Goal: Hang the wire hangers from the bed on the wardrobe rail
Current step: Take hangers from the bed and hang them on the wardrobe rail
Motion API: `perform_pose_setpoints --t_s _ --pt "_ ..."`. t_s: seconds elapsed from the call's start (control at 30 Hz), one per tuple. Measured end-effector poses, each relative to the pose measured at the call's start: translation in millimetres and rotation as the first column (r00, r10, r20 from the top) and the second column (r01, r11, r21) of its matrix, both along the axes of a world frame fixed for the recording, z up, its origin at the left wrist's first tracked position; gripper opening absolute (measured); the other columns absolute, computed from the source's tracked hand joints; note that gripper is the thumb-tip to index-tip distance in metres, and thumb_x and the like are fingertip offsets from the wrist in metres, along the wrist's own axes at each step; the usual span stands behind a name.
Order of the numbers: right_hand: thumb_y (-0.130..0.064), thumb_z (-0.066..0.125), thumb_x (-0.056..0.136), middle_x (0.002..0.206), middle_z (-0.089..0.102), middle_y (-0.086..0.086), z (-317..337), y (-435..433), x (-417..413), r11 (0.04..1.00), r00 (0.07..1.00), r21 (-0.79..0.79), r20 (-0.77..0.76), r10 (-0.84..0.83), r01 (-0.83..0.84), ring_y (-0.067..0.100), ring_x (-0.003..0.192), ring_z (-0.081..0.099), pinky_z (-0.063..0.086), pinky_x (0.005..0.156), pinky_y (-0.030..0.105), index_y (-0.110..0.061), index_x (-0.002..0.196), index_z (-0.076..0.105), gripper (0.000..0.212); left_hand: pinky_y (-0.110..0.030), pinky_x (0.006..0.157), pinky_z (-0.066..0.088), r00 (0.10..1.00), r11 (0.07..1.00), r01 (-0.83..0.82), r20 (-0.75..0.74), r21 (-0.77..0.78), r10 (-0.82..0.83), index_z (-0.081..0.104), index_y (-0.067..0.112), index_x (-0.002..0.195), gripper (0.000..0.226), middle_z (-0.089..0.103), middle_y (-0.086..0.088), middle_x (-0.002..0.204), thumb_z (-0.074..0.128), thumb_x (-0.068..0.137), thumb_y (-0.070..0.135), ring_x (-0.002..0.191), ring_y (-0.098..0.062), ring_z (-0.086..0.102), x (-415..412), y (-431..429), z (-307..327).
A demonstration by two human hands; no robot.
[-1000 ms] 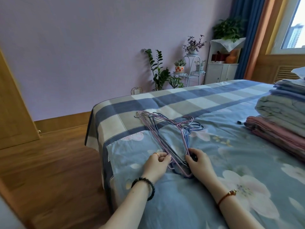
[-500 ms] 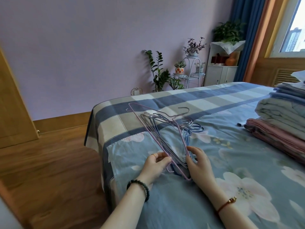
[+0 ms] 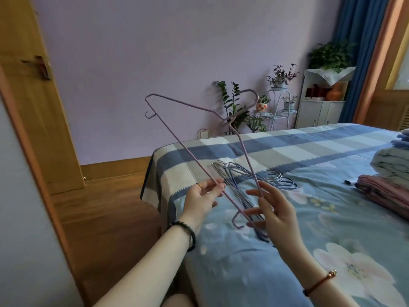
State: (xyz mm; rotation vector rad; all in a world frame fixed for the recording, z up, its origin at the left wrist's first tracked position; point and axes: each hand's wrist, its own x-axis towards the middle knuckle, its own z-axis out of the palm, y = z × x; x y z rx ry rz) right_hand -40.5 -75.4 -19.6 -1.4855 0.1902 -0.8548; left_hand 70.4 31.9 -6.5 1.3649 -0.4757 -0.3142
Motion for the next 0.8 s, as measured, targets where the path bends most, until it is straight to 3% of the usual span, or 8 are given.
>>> perform_pose_setpoints --t_s 0.1,0.2,0.4,0.53,0.7,0.8 --pt "0.003 0.042 0.091 0.097 0.067 -0.002 16 25 7 0.994 0.996 -0.071 0.036 0.082 -0.079 0.019 0.058 0.069 0.057 0.047 0.032 -0.027 0.105 0.053 0.035 -0.022 0.069 0.053 0.998 0.996 -0.051 0.045 -0.069 0.054 0.067 0.018 0.095 0.012 0.069 0.002 0.090 0.060 0.086 0.015 0.088 -0.013 0.064 6 33 27" --pt "0.001 0.042 0.092 0.095 0.068 0.002 34 55 19 0.980 0.980 -0.106 0.081 0.180 -0.171 0.021 0.062 0.069 0.058 0.051 0.033 -0.031 0.106 0.052 0.037 -0.018 0.064 0.056 0.993 0.984 -0.076 0.078 -0.160 0.089 0.064 0.009 0.109 0.023 0.069 0.000 0.087 0.056 0.087 0.011 0.080 -0.012 0.065 8 72 55" --pt "-0.003 0.045 0.091 0.085 0.070 0.006 75 126 45 0.919 0.912 -0.180 0.156 0.379 -0.351 0.023 0.063 0.070 0.058 0.052 0.036 -0.033 0.111 0.049 0.037 -0.022 0.061 0.058 0.953 0.948 -0.206 0.172 -0.243 0.251 0.065 0.014 0.099 0.019 0.071 0.007 0.071 0.056 0.086 0.005 0.065 -0.007 0.068 7 162 102" --pt "-0.008 0.049 0.087 0.085 0.072 0.002 103 182 61 0.831 0.824 -0.272 0.176 0.538 -0.485 0.018 0.065 0.070 0.055 0.048 0.026 -0.035 0.116 0.046 0.039 -0.021 0.053 0.056 0.900 0.888 -0.335 0.171 -0.316 0.400 0.065 0.012 0.097 0.018 0.069 0.003 0.072 0.057 0.085 0.001 0.059 -0.007 0.068 2 230 130" --pt "-0.005 0.047 0.090 0.093 0.068 0.007 135 255 72 0.694 0.702 -0.374 0.140 0.698 -0.615 0.019 0.071 0.070 0.057 0.051 0.030 -0.034 0.120 0.043 0.042 -0.021 0.050 0.055 0.804 0.773 -0.495 0.126 -0.398 0.580 0.062 0.008 0.108 0.024 0.065 -0.001 0.074 0.058 0.085 0.001 0.054 -0.007 0.067 -8 308 156" --pt "-0.006 0.048 0.091 0.092 0.067 0.006 157 305 75 0.617 0.633 -0.413 0.116 0.765 -0.670 0.020 0.072 0.069 0.056 0.053 0.036 -0.036 0.119 0.044 0.041 -0.021 0.050 0.055 0.739 0.691 -0.572 0.089 -0.442 0.668 0.064 0.011 0.100 0.020 0.062 -0.004 0.079 0.059 0.084 0.000 0.055 -0.007 0.066 -17 360 169"
